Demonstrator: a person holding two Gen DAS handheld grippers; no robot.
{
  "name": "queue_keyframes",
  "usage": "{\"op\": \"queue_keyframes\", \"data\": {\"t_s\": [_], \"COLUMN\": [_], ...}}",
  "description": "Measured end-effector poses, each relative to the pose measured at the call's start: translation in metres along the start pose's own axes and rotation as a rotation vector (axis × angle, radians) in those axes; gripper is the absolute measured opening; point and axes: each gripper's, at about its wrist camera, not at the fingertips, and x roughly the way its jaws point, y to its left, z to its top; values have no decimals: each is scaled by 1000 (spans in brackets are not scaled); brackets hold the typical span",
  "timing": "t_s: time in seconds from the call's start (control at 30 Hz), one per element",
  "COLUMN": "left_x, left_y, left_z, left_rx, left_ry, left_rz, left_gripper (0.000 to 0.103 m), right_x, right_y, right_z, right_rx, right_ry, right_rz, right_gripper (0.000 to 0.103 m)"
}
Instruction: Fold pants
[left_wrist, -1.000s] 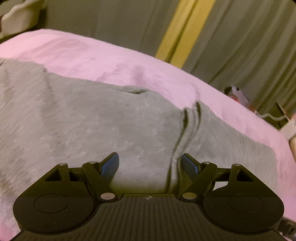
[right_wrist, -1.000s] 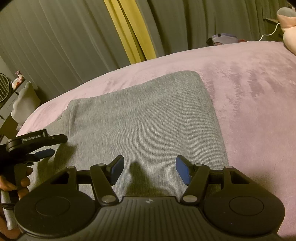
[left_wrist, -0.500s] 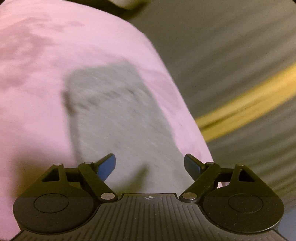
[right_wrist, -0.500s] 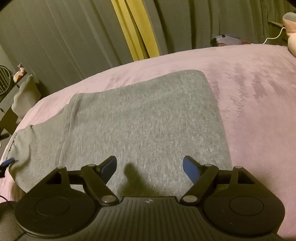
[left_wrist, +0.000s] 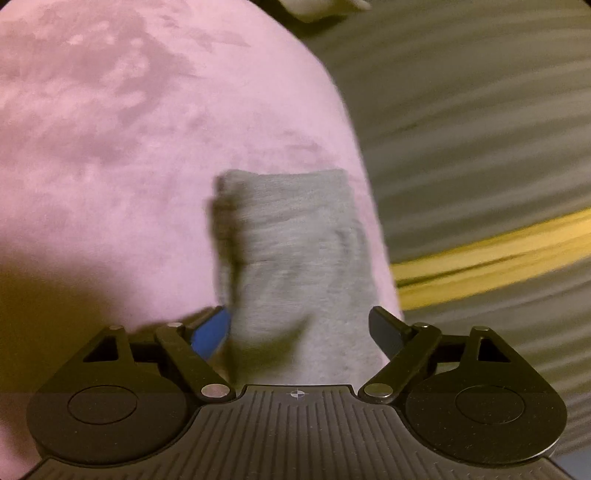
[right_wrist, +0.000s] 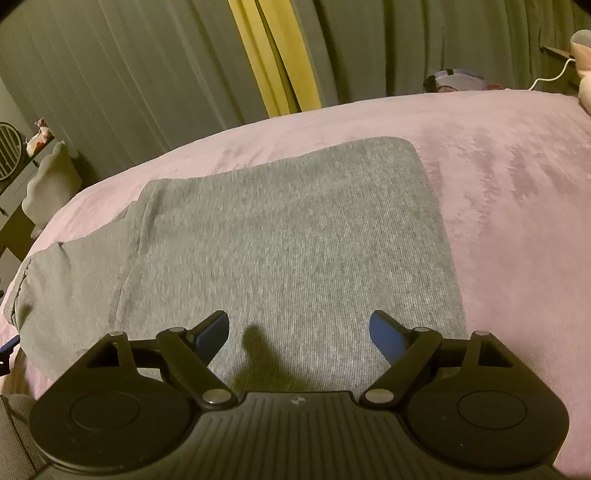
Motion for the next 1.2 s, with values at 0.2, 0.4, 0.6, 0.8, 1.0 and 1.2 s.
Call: {"op": "queue_keyframes", "data": {"t_s": [0.2,0.4,0.6,0.8,1.0,1.2], "left_x": [8,30,40,44,54,67], "left_y": [20,29,13,20,25,20], "left_z": [2,11,10,12,14,20], "left_rx": [-71,-108,-23,-24,-54,-53], "left_ry": [19,42,18,0,19,13], "left_rz": [-74,-166,-203,-307,-228,-194], "left_gripper": [90,100,89,43,54,49], "right_x": [0,0,1,3,5,4], "right_y": [0,1,5,7,8,8], "right_z": [-1,0,0,-1,0,0], "right_rx": [-2,-6,-25,-38,-47,-46], "right_ry": [1,3,6,9,11,10], "right_rz": [0,-2,-18,-30,-33,-31], "right_gripper": [85,86,86,86,89,89]}}
